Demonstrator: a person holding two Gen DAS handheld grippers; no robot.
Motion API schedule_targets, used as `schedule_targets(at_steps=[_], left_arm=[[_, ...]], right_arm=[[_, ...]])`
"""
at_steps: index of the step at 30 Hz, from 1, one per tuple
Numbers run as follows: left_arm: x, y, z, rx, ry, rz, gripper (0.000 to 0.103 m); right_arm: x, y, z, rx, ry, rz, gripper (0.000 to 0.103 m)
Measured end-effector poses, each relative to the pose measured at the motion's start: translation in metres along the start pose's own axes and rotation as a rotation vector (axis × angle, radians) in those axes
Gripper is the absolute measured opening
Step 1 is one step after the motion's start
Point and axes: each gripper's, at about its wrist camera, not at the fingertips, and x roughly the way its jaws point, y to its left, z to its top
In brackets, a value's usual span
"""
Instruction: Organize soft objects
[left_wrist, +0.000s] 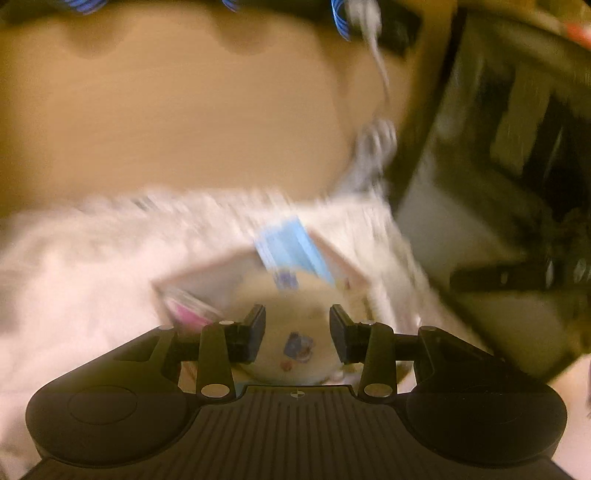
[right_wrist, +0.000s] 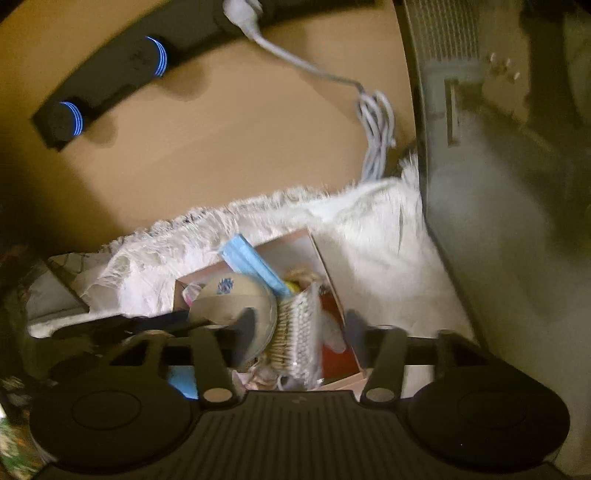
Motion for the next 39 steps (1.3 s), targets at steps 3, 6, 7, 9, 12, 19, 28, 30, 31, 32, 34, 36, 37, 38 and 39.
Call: schedule_targets(at_steps=[3, 6, 7, 9, 12, 19, 28, 30, 31, 32, 34, 36, 37, 38, 39], left_arm=[[-0.045, -0.011, -0.024, -0.129, -0.143, 0.068, 0.042], [-0.072, -0.030, -0.063, -0.164, -0.226, 0.159, 0.042], [-0.077, -0.038, -0.080, -0.166, -0.236, 0.201, 0.042], [-0.075, -0.052, -0.114, -0.178, -0.205, 0.276, 0.042], [-0.052, -0.054, -0.145, -0.262, -0.089, 0.332, 0.042], [-0.005, -0.075, -0.175, -0.230, -0.037, 0.435, 0.044], [0.006, -0.083, -0.178, -0.222, -0.069, 0.503, 0.048], [0.006, -0.085, -0.178, -0.227, -0.070, 0.512, 0.048], [0.006, -0.087, -0.178, -0.220, -0.066, 0.521, 0.048], [0.007, -0.088, -0.178, -0.208, -0.060, 0.528, 0.048], [0.009, -0.091, -0.177, -0.188, -0.050, 0.543, 0.049], [0.009, -0.092, -0.177, -0.185, -0.048, 0.547, 0.049], [0.008, -0.091, -0.177, -0.185, -0.048, 0.544, 0.049], [0.008, -0.091, -0.178, -0.187, -0.049, 0.544, 0.049], [0.008, -0.091, -0.178, -0.188, -0.050, 0.545, 0.049]], right_arm=[[-0.007, -0.002, -0.020, -0.115, -0.017, 0.050, 0.060], [-0.007, 0.002, -0.048, -0.238, -0.033, 0.071, 0.065], [-0.004, 0.003, -0.057, -0.266, -0.029, 0.069, 0.066], [0.006, 0.002, -0.079, -0.306, -0.003, 0.070, 0.067], [0.033, -0.001, -0.108, -0.360, 0.078, 0.057, 0.067], [0.068, -0.007, -0.137, -0.418, 0.076, 0.042, 0.074], [0.080, -0.023, -0.144, -0.417, 0.018, 0.044, 0.103], [0.079, -0.025, -0.147, -0.429, -0.015, 0.052, 0.103], [0.079, -0.027, -0.148, -0.425, -0.035, 0.057, 0.103], [0.077, -0.028, -0.149, -0.417, -0.050, 0.056, 0.103], [0.077, -0.028, -0.150, -0.416, -0.052, 0.050, 0.103], [0.078, -0.028, -0.149, -0.416, -0.051, 0.049, 0.103], [0.078, -0.028, -0.149, -0.415, -0.051, 0.049, 0.103], [0.078, -0.028, -0.149, -0.414, -0.050, 0.050, 0.103], [0.078, -0.028, -0.148, -0.415, -0.050, 0.049, 0.103]])
